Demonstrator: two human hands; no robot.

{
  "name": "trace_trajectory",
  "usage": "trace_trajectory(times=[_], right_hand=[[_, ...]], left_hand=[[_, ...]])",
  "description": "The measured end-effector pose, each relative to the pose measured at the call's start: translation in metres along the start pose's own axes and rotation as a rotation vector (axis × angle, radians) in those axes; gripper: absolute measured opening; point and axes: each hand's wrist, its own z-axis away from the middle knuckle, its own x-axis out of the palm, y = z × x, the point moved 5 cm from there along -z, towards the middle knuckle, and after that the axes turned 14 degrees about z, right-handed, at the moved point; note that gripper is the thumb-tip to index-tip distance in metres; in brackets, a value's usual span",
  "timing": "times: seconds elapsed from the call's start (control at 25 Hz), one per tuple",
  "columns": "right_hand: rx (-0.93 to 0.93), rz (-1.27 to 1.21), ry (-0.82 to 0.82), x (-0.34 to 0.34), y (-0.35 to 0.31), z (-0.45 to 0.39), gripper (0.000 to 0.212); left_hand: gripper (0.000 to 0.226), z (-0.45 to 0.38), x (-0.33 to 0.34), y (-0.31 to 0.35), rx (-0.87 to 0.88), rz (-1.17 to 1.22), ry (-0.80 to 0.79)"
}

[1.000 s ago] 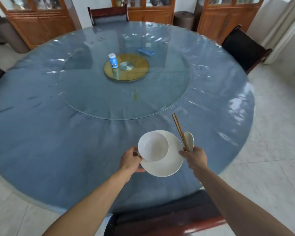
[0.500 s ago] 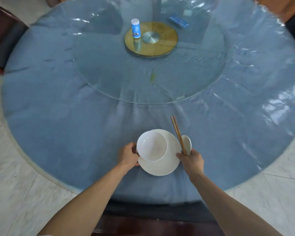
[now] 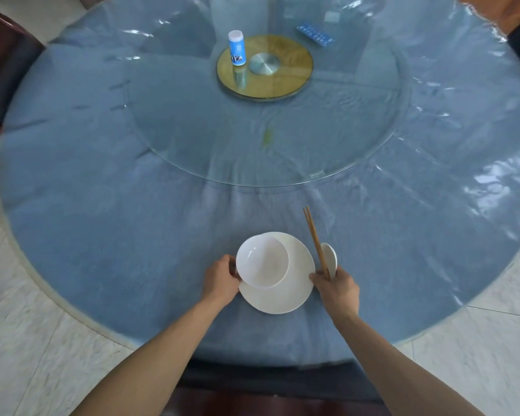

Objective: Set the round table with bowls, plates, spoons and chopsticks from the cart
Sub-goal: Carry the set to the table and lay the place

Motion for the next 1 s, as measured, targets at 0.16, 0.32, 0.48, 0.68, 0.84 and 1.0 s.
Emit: trace_trajectory(times=[0.16, 0.32, 0.48, 0.68, 0.84, 1.0], right_hand=[[-0.038, -0.083, 0.006, -0.020, -0.007, 0.008, 0.017], [-0.030, -0.386, -0.374, -0.016, -0.024, 0.030, 0.016], [-0.176, -0.307, -0.682, -0.002, -0.047, 0.061, 0.012], [-0.304, -0.047, -0.830, 0.010, -0.051, 0.086, 0.058], [-0.361, -0.006, -0.762, 0.007, -0.051, 0.095, 0.022], [-0.386, 0.157, -0.572, -0.008, -0.040, 0.090, 0.024]], left_hand=[[0.034, 0.009, -0.012, 0.004, 0.011, -0.013, -0.021], [0.020, 0.047, -0.049, 0.025, 0.235, 0.004, 0.264], [0.010, 0.089, -0.016, 0.043, 0.273, 0.100, -0.091], [0.024, 0.100, 0.020, 0.043, -0.031, 0.356, -0.277], [0.028, 0.098, 0.022, 0.039, -0.129, 0.394, -0.239], [0.030, 0.084, 0.012, 0.040, -0.177, 0.450, -0.110]])
